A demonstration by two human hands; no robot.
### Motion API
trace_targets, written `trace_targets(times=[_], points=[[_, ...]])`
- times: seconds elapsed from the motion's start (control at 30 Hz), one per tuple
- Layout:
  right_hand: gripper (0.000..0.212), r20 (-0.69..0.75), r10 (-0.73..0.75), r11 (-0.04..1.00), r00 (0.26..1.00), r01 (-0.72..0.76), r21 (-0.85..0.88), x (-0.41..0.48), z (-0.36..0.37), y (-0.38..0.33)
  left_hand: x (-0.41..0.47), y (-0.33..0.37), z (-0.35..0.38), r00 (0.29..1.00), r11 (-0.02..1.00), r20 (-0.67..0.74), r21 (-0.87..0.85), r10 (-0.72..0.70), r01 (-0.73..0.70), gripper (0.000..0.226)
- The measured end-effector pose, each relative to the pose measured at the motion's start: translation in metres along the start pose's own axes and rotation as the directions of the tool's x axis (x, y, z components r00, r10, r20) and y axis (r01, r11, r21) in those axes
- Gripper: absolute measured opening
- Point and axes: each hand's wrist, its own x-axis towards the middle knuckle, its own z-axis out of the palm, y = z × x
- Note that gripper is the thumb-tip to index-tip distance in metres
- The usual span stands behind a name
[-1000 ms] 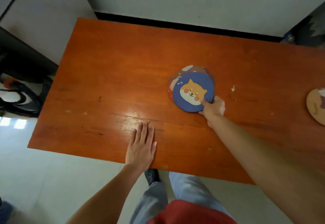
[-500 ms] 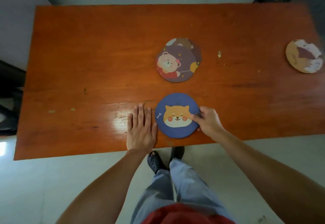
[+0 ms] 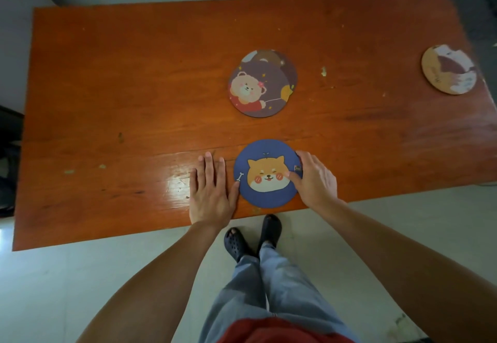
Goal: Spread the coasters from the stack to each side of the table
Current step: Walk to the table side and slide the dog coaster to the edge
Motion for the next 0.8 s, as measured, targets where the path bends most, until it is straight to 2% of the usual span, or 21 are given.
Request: trace_targets(times=[0.07, 0.2, 0.43, 0.57, 0.7, 0.8], points=[[0.060, 0.019, 0.008, 1.000, 1.000, -0.009, 0.022, -0.001, 0.001, 0.000, 0.000, -0.001, 0.001, 1.000, 1.000, 0.001, 0.004, 0.003, -0.003, 0.070], [0.066, 0.046, -0.008, 1.000, 0.999, 0.007, 0.019, -0.004, 0.002, 0.001, 0.000, -0.002, 0.003, 1.000, 1.000, 0.000, 0.001, 0.006, -0.006, 0.071], [0.065, 0.091, -0.043, 0.980, 0.995, 0.059, -0.188, 0.003, -0.001, 0.002, 0.001, -0.002, 0.003, 1.000, 1.000, 0.018, 0.027, 0.010, -0.011, 0.071], [0.064, 0.135, -0.048, 0.935, 0.990, 0.092, -0.342, 0.006, -0.011, -0.005, 0.000, -0.002, -0.011, 0.994, 0.999, 0.110, 0.046, 0.022, -0.027, 0.073], [0.053, 0.109, -0.218, 0.904, 0.970, 0.243, -0.352, 0.018, -0.031, -0.045, -0.006, -0.015, -0.047, 0.979, 0.996, 0.187, 0.021, 0.086, -0.092, 0.051], [0.040, 0.113, -0.434, 0.838, 0.894, 0.447, -0.313, 0.024, -0.041, -0.100, -0.026, -0.032, -0.080, 0.988, 0.996, 0.154, -0.084, 0.022, -0.010, 0.033]])
